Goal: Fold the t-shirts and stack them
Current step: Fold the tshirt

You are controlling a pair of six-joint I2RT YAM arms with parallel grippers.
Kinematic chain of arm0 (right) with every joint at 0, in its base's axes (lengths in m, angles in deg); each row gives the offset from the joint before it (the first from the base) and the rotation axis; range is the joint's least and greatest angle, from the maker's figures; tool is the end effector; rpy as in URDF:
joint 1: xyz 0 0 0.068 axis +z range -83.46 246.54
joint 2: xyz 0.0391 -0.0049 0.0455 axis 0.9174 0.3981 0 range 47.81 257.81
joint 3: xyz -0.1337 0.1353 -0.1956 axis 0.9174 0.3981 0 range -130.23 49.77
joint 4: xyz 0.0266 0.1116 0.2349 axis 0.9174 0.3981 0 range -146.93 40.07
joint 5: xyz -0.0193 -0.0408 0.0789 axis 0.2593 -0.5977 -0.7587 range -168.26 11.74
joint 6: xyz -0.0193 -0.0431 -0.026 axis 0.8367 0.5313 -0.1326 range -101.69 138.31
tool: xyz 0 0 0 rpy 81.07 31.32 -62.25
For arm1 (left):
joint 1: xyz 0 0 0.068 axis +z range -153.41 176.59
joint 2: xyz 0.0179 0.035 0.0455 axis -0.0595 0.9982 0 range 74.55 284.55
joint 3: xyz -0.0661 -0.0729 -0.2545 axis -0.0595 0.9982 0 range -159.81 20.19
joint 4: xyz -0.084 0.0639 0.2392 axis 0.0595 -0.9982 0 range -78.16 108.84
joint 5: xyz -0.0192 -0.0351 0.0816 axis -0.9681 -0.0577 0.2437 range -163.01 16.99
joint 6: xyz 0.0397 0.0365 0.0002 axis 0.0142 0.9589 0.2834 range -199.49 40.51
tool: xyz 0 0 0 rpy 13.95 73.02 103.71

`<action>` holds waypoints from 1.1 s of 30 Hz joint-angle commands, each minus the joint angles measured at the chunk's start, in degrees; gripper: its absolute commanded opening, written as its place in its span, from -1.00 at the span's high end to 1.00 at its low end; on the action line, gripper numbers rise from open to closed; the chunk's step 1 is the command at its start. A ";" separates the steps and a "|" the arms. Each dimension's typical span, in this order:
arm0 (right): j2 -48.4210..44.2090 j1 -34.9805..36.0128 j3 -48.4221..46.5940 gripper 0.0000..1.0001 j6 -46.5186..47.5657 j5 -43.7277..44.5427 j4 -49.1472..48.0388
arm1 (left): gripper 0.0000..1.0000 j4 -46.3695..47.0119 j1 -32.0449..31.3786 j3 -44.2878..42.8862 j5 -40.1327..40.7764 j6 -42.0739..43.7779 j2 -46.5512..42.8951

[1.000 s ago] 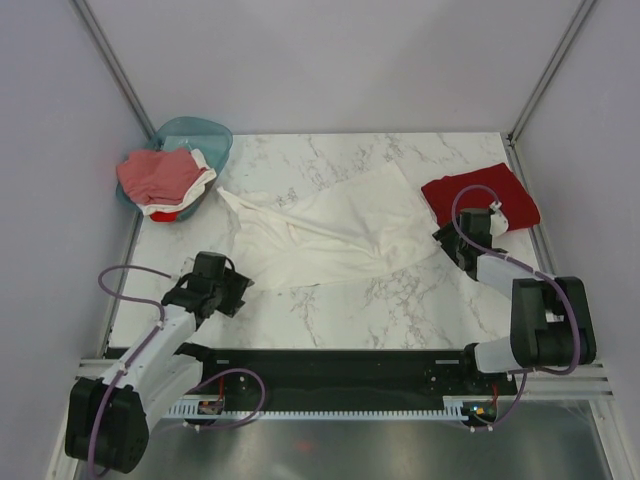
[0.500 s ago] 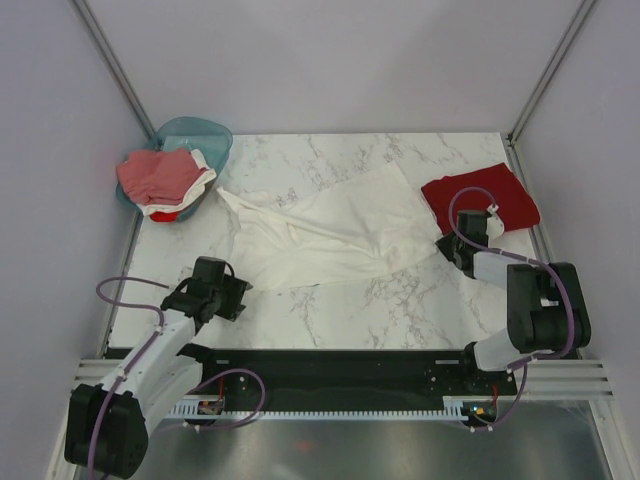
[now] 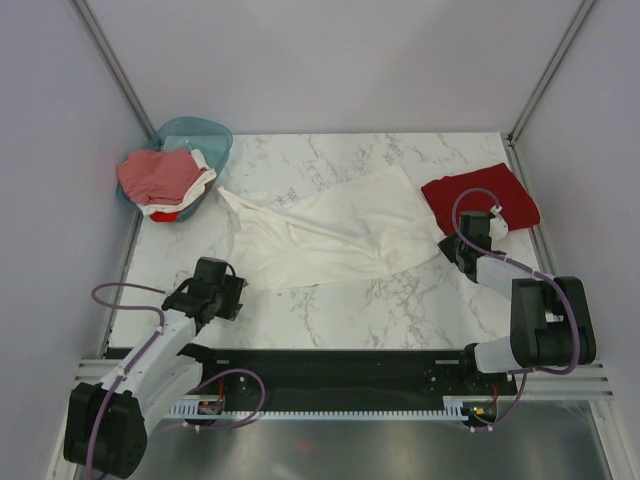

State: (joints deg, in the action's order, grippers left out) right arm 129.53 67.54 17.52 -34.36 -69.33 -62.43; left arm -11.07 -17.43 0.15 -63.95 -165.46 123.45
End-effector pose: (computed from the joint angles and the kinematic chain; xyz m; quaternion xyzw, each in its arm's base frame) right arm 0.2655 -0.0009 0.1518 0.4273 0.8126 0.1121 0.3802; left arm 0.1435 -0.0301 0.1534 -0.5812 0.7645 -0.1566 0.2307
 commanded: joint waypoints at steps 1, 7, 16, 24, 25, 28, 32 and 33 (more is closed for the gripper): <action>-1.64 0.06 0.61 1.00 0.46 0.48 -0.13 | -0.29 0.12 -0.30 0.87 5.61 -4.81 -3.02; -3.22 0.06 1.22 1.00 0.37 0.74 -0.04 | -0.23 1.70 -0.30 1.49 6.67 -7.19 -3.56; -4.72 0.06 1.49 1.00 0.37 1.00 0.22 | 0.52 5.38 -0.30 1.93 6.23 -8.60 3.56; -9.20 0.32 -0.44 1.00 2.13 0.13 3.99 | 0.96 4.16 1.27 -5.17 9.75 -0.87 4.18; -10.42 0.41 -1.40 1.00 2.21 0.04 4.79 | 0.96 3.46 2.06 -6.58 9.66 0.18 4.18; -13.32 0.32 -4.12 1.00 2.74 0.47 8.21 | 0.96 1.18 3.55 -13.43 9.40 4.66 4.71; -16.14 0.32 -10.10 1.00 4.23 1.35 13.49 | 0.96 -4.26 5.76 -28.26 8.87 11.25 6.55; -16.41 0.41 -11.51 1.00 4.58 1.01 15.50 | 0.96 -6.19 6.19 -30.74 8.78 11.96 6.82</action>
State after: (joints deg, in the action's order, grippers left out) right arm 115.84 67.87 12.10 -31.69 -69.42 -50.69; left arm -13.26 -12.60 -21.70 -58.05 -160.68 129.90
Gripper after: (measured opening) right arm 0.079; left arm 0.027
